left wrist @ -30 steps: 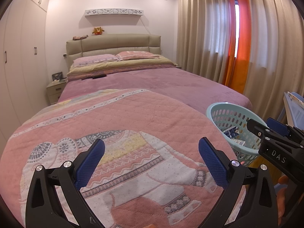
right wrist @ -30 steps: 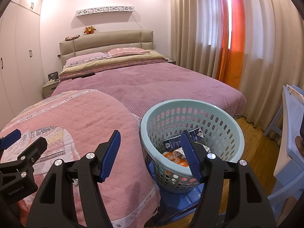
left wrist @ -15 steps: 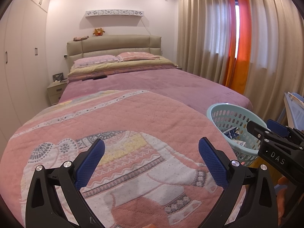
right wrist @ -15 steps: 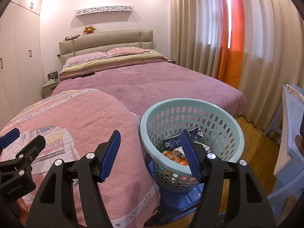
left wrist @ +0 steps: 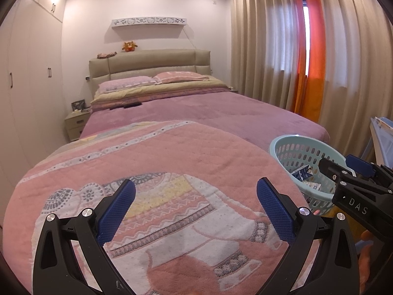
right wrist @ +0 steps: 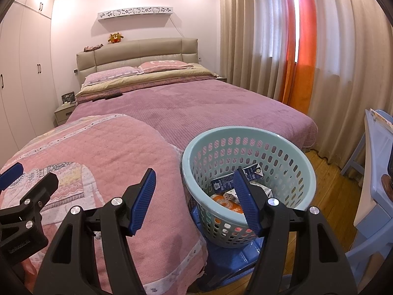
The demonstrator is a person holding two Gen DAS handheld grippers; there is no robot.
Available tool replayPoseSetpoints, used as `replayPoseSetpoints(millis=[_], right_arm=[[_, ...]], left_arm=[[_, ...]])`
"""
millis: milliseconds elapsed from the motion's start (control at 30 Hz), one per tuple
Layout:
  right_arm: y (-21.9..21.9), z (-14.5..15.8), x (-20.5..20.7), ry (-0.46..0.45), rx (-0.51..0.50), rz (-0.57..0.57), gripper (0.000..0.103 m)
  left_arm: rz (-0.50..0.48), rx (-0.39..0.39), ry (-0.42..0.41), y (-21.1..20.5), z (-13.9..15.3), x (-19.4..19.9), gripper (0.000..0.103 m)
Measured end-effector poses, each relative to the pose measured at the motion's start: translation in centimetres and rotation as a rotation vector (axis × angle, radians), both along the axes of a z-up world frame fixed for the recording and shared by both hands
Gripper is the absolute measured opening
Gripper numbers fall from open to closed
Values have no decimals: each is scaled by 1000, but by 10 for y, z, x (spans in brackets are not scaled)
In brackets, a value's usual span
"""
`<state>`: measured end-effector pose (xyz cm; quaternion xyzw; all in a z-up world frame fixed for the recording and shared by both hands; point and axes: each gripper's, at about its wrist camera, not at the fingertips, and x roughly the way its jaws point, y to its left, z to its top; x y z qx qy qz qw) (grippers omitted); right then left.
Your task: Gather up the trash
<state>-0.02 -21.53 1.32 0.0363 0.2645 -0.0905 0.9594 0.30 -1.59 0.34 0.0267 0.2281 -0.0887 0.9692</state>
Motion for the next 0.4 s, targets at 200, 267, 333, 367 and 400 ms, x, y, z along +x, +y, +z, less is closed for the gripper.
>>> replayPoseSetpoints(millis=[200,267,333,367,400], right_arm=[[3,0,-2,-1,-4,-2,62],[4,1,-3,-2,-5,-4,62],[4,1,-3,-2,-3,-6,62],[5,1,-4,-2,-3,-7,62],[5,1,-4,-2,-3,-8,62]], left_arm=[[18,-4,-3,2,1,1,96],[18,-15,4,3,1,2,96],[17,-22,9,4,1,3,96],[19,-21,10,4,0,3,96],[19,-22,10,4,0,4,96]])
